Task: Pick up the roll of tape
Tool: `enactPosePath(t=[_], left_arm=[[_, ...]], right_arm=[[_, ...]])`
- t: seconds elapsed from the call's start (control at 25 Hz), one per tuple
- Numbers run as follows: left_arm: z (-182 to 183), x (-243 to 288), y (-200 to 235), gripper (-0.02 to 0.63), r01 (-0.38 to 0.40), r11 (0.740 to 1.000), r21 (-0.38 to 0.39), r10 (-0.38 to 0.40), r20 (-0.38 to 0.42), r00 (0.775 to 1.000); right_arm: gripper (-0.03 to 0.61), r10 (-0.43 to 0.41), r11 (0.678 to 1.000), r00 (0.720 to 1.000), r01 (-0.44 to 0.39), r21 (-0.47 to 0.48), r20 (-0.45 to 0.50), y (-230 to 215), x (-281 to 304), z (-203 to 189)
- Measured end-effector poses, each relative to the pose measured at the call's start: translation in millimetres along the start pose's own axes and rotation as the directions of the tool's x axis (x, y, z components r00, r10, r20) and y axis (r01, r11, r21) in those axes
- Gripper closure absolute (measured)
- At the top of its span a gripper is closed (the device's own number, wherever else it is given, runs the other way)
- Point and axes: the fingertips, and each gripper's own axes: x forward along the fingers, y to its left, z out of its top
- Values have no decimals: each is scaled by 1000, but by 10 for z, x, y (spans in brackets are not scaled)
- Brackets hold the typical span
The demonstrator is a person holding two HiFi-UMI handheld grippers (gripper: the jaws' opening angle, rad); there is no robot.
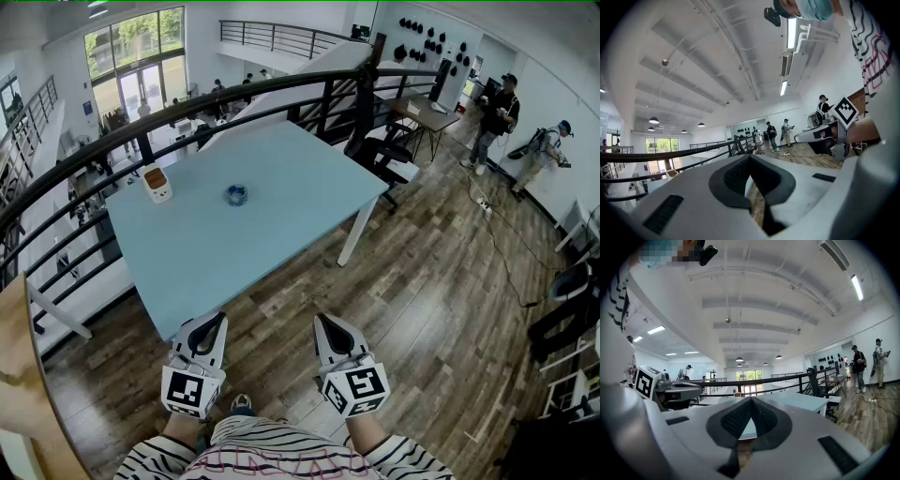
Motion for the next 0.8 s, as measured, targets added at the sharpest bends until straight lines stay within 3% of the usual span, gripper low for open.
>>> enactPosePath(t=[0.2, 0.48, 0.52, 0.56, 0.6, 0.8], left_arm=[[49, -18, -85, 588, -22, 1000, -2, 22, 14, 1000], [-7, 79, -233, 572, 52, 999, 7, -51, -33, 998], [-30, 117, -241, 493, 64, 998, 0, -64, -39, 997], [-53, 164, -242, 398, 77, 997, -7, -77, -43, 996], [-75, 219, -232, 390, 87, 996, -8, -87, -46, 995], [-238, 533, -32, 390, 104, 995, -3, -104, -59, 993]], right_arm=[[552, -4, 1000, 1000, 4, 14, 23, -75, -103, 23], [545, 57, 995, 997, -60, 76, 49, -147, -94, 19], [532, 57, 995, 997, -60, 78, 46, -164, -70, 3], [459, 58, 995, 998, -60, 81, 38, -182, -29, -19], [364, 59, 995, 998, -61, 82, 26, -201, 27, -43], [357, 43, 997, 999, -42, 72, -10, -307, 374, -131]])
